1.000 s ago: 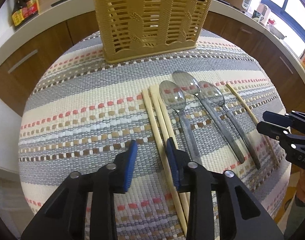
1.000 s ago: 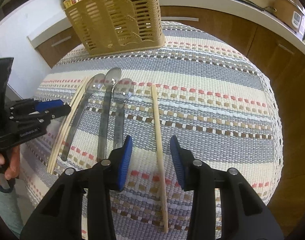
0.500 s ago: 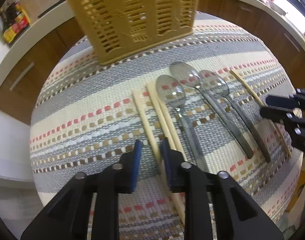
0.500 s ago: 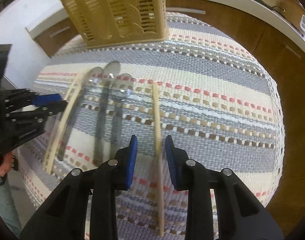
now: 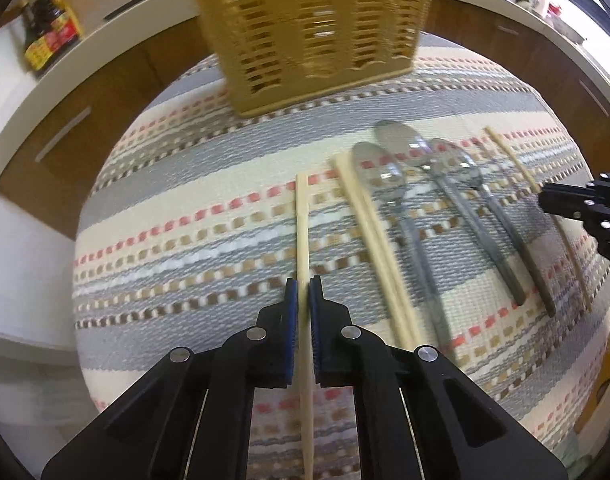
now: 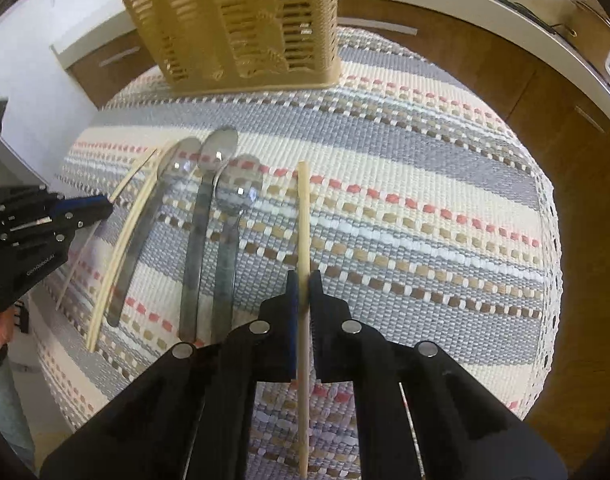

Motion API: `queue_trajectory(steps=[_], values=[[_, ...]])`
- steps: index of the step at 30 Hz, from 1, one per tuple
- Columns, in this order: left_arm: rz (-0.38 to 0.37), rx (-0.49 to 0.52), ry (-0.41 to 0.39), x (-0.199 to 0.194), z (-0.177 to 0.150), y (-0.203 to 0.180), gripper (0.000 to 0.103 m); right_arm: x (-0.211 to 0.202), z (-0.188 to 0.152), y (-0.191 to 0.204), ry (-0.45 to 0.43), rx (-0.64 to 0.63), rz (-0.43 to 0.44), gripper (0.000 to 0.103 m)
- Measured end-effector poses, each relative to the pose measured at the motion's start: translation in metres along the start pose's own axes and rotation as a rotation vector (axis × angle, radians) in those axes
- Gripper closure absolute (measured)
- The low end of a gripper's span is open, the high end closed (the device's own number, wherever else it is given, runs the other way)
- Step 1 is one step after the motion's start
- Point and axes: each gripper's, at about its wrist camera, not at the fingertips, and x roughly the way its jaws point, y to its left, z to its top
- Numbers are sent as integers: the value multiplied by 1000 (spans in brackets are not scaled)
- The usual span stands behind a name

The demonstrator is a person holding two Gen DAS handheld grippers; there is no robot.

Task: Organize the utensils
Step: 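Close the left gripper on a wooden chopstick while the right gripper grasps another chopstick, then lift both chopsticks over the tan caddy and open both grippers to drop them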

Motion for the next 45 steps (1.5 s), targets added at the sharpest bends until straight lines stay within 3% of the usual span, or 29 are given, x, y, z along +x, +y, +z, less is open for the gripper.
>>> queue_trajectory(steps=[5, 8, 11, 12, 17, 26, 35, 45], values=[[-45, 6, 35, 3, 1, 11, 97, -2, 1, -2, -2, 3, 12, 99], [-48, 60, 60, 6, 5, 8, 88, -3, -2, 0, -5, -4, 24, 99], [-23, 101, 79, 9, 11, 0, 92, -3, -3, 1, -11, -7, 35, 99], [-22, 104, 79, 9, 12, -1, 98, -3, -3, 1, -15, -7, 37, 99], [-19, 82, 20, 2, 10, -6, 99, -17, -3, 3, -81, -16, 68, 99], [-179, -78, -330, -84, 28, 21, 99, -81, 14, 9, -308, -23, 126, 99], [-210, -150, -626, -163, 63, 26, 99, -138, 68, 11, -534, -13, 177, 99], [-223, -212, -826, -172, 112, 43, 99, -159, 131, 9, -771, -6, 188, 99]])
